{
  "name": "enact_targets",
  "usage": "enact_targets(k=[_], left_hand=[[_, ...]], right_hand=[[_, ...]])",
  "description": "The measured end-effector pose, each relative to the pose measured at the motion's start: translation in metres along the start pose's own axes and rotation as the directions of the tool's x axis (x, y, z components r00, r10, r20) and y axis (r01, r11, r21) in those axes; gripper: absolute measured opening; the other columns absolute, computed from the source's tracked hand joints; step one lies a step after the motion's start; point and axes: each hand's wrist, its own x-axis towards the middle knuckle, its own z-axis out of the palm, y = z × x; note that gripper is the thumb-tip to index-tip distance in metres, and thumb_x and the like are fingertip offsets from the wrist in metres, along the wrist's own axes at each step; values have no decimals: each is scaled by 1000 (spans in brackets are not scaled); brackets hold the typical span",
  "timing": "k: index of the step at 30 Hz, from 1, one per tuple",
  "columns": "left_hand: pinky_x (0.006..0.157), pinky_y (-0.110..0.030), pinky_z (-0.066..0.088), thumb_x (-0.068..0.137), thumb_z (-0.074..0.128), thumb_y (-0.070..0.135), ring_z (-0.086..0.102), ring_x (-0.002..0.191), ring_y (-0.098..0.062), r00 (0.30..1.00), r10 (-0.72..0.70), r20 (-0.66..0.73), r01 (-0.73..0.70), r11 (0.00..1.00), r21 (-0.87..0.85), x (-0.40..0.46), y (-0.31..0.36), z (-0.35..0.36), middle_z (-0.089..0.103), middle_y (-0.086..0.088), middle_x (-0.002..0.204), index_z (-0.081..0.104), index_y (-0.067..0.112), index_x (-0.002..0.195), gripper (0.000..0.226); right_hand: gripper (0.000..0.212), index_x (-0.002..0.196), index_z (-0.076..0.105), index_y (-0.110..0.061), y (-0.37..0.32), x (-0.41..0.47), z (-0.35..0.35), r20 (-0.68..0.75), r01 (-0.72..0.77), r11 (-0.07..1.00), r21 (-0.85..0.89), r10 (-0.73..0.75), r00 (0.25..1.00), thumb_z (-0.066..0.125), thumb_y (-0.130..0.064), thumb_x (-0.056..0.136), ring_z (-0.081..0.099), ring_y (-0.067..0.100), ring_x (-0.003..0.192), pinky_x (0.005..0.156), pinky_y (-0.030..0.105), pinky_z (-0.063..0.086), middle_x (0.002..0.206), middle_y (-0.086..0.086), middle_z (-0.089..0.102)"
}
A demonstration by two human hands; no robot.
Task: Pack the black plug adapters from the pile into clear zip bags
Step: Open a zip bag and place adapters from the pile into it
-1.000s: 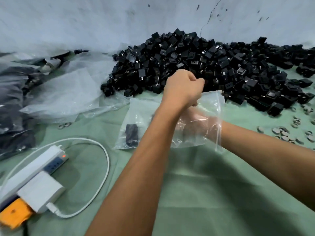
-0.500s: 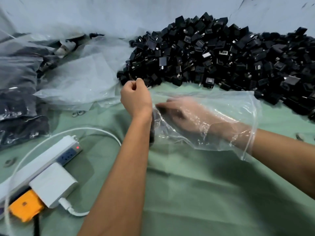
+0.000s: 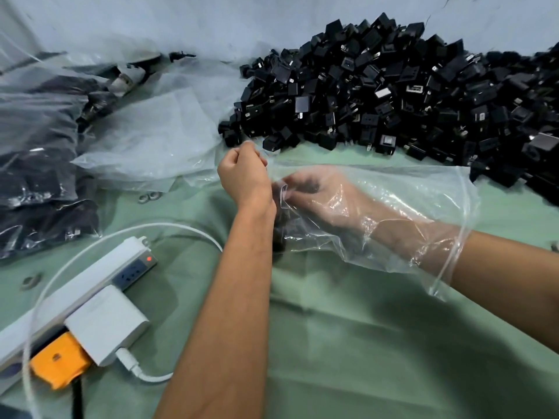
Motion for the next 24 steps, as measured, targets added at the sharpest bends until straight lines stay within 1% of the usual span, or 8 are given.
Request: enact_targets(k=[3, 7, 11, 14, 16, 19, 21, 24], left_hand=[[46, -26, 22, 92, 56, 9, 29, 48, -15, 999, -33, 4, 33, 999, -29, 0, 3, -2, 46, -1, 56, 44, 15, 62, 33], [42, -22, 18, 95, 57, 13, 27, 43, -13, 997, -61, 38, 65, 992, -113, 5, 9, -6, 45, 0, 56, 46, 15, 64, 33], [39, -20, 16, 98, 54, 20, 27, 40, -11, 989, -126, 80, 144, 948, -285, 16, 17, -20, 45, 2, 59, 46, 16, 66, 33], [39, -21, 15, 101, 50, 25, 27, 41, -10, 976, -185, 112, 215, 895, -392, 24, 19, -28, 44, 4, 60, 44, 20, 67, 36], [39, -20, 14, 103, 48, 26, 27, 42, -9, 971, -202, 132, 239, 881, -408, 24, 17, -29, 43, 4, 61, 44, 20, 67, 36], [38, -20, 16, 103, 49, 27, 27, 43, -9, 964, -212, 161, 259, 886, -384, 20, 14, -25, 45, 4, 61, 46, 20, 67, 36], [38, -20, 16, 103, 49, 27, 27, 43, -9, 962, -210, 175, 261, 892, -368, 18, 13, -24, 45, 3, 62, 47, 19, 67, 36], [39, -20, 16, 103, 50, 27, 27, 44, -9, 962, -189, 199, 249, 905, -346, 17, 14, -22, 46, 2, 64, 47, 19, 68, 36]], right_hand=[[10, 88, 76, -6, -4, 2, 1, 29, -13, 1000, 3, 12, 999, 70, -2, 94, 69, 37, 75, 68, 52, 57, 90, 26, 74], [11, 94, 68, 7, -1, 10, -2, 129, -82, 987, 139, 64, 990, 58, 11, 96, 62, 37, 85, 88, 65, 51, 99, 39, 65], [32, 123, 70, -17, 8, 24, -18, 142, 15, 987, -162, 8, 990, 61, 2, 99, 65, 5, 98, 93, 19, 53, 114, -1, 69], [38, 128, 68, -22, 13, 29, -32, 259, 86, 932, -352, 9, 966, 70, -5, 94, 68, 10, 109, 100, 27, 53, 126, 0, 71], [45, 126, 72, -33, 16, 26, -37, 303, 102, 921, -375, 18, 953, 75, -10, 88, 71, 13, 112, 93, 31, 59, 122, -4, 75], [48, 117, 67, -53, 11, 18, -33, 324, 132, 916, -380, -2, 946, 82, -25, 82, 69, -10, 100, 80, 13, 56, 112, -27, 73], [51, 124, 66, -40, 14, 22, -31, 317, 203, 861, -467, -51, 947, 84, -31, 77, 59, -26, 94, 81, 0, 45, 111, -30, 67], [53, 130, 68, -14, 16, 29, -27, 297, 261, 821, -509, -117, 948, 84, -8, 80, 55, -26, 91, 83, 0, 43, 117, -9, 66]])
